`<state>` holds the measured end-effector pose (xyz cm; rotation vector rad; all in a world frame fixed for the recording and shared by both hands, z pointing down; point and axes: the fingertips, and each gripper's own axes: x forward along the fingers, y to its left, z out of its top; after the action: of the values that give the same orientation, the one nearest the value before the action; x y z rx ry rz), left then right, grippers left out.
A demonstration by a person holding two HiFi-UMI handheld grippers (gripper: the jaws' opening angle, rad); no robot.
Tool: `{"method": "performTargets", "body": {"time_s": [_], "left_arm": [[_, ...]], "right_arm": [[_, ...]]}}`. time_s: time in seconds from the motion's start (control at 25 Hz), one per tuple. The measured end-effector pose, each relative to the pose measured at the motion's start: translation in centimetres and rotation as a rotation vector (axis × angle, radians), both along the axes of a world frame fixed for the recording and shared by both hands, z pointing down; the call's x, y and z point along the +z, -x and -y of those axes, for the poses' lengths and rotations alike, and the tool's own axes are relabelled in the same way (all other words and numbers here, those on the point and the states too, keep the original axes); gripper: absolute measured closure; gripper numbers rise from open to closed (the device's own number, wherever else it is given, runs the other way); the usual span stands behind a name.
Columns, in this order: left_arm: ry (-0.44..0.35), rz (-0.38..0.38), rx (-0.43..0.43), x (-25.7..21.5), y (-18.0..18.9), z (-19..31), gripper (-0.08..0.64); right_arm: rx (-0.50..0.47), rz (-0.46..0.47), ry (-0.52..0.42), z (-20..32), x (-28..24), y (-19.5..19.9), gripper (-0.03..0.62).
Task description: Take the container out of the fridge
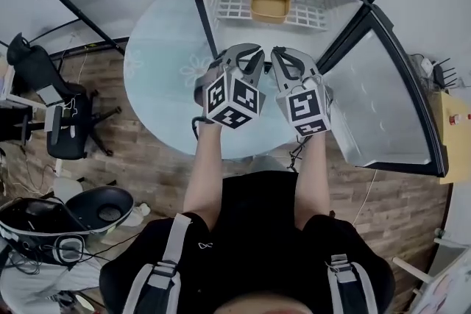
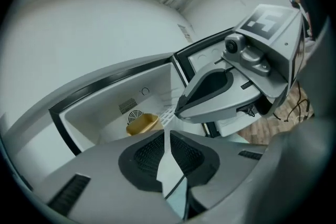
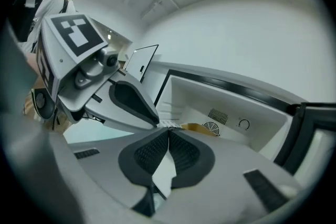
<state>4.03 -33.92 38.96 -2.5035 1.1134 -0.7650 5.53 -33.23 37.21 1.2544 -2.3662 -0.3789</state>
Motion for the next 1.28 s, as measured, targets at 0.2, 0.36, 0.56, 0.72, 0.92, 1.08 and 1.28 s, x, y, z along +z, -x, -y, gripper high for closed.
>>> {"method": "performTargets", "body": {"time_s": [0.2,0.36,0.56,0.72,0.92,1.08,1.28], "left_arm": [[-0.023,0.084,0.004,-0.1,-1.0,3.0,0.498],[0.003,0.11,0.016,0.5,-1.4,4.6,0.468],[0.052,0.144,0.002,2.1,-1.4,6.5,0.433],[0.039,0.162,-0.024,2.5,-1.5,7.6,0.413],[-0.007,0.232,-0.024,1.3,-1.4,9.3,0.413],[-0.024,0.324,0.027,1.8,-2.0,10.7,0.413],[0.018,0.414,0.072,3.4,-2.2,11.8,0.413]], "right_arm": [[0.013,-0.114,-0.01,3.2,-0.1,-1.3,0.583],[0.01,-0.204,0.005,5.0,0.8,-1.6,0.551],[-0.021,-0.31,0.046,6.8,2.9,-1.3,0.54],[-0.024,-0.327,0.049,8.6,3.4,-1.0,0.522],[-0.017,-0.398,0.034,10.2,3.1,-0.9,0.506],[-0.05,-0.455,0.053,11.5,3.9,-1.0,0.466],[-0.075,-0.523,0.068,12.9,4.7,-1.3,0.465]]}}
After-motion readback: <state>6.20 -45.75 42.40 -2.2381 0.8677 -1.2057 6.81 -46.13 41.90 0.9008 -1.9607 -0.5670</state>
